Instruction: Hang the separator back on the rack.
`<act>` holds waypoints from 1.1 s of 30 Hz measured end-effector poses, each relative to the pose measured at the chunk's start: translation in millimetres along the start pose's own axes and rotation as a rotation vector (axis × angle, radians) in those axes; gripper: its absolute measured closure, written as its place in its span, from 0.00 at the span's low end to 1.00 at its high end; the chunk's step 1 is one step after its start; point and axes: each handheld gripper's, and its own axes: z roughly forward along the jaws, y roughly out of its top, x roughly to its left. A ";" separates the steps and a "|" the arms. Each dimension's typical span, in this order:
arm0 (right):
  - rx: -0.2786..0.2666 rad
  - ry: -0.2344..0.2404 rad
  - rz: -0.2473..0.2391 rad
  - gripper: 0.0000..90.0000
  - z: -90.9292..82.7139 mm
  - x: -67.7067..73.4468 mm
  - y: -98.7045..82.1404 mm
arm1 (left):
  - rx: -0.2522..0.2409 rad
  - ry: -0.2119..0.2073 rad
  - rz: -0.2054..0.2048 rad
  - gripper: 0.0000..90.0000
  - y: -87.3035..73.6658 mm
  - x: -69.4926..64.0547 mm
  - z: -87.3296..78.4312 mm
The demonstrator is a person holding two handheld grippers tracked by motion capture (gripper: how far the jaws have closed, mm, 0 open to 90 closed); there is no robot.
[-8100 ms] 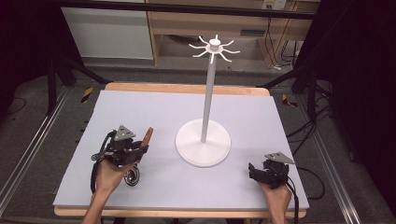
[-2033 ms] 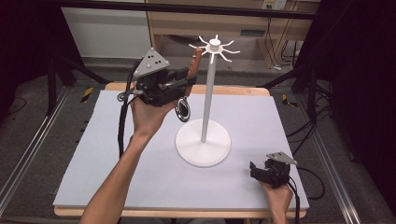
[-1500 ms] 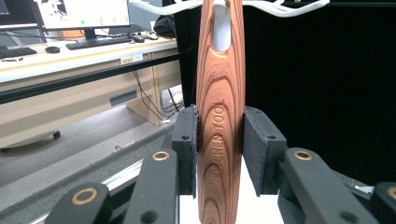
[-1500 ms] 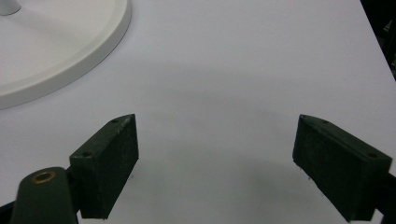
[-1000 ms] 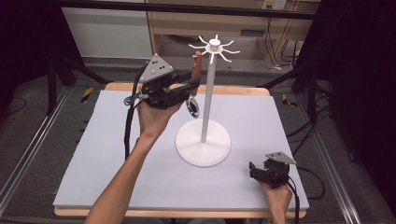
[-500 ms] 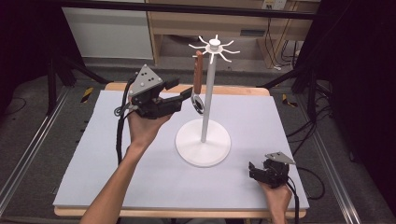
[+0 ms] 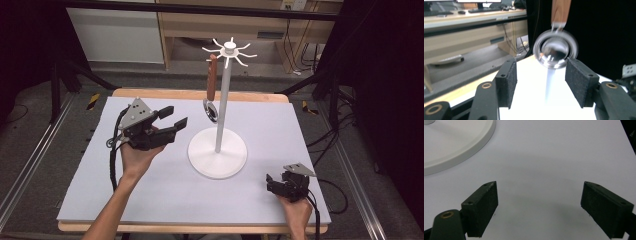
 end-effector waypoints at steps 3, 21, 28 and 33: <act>-0.001 0.003 -0.002 0.16 -0.2 0.1 -0.2 | 0.029 0.010 -0.015 0.46 -21.8 5.2 -4.7; 0.004 0.001 0.000 0.16 0.2 -0.2 -1.6 | 0.194 0.063 -0.070 0.47 -109.9 27.4 -19.7; 0.002 -0.002 0.009 0.15 0.0 -0.4 -2.9 | 0.219 0.122 -0.088 0.47 -138.4 39.8 -33.6; 0.001 -0.007 0.005 0.14 0.1 -1.1 -3.3 | 0.230 0.166 -0.109 0.47 -159.7 46.4 -45.2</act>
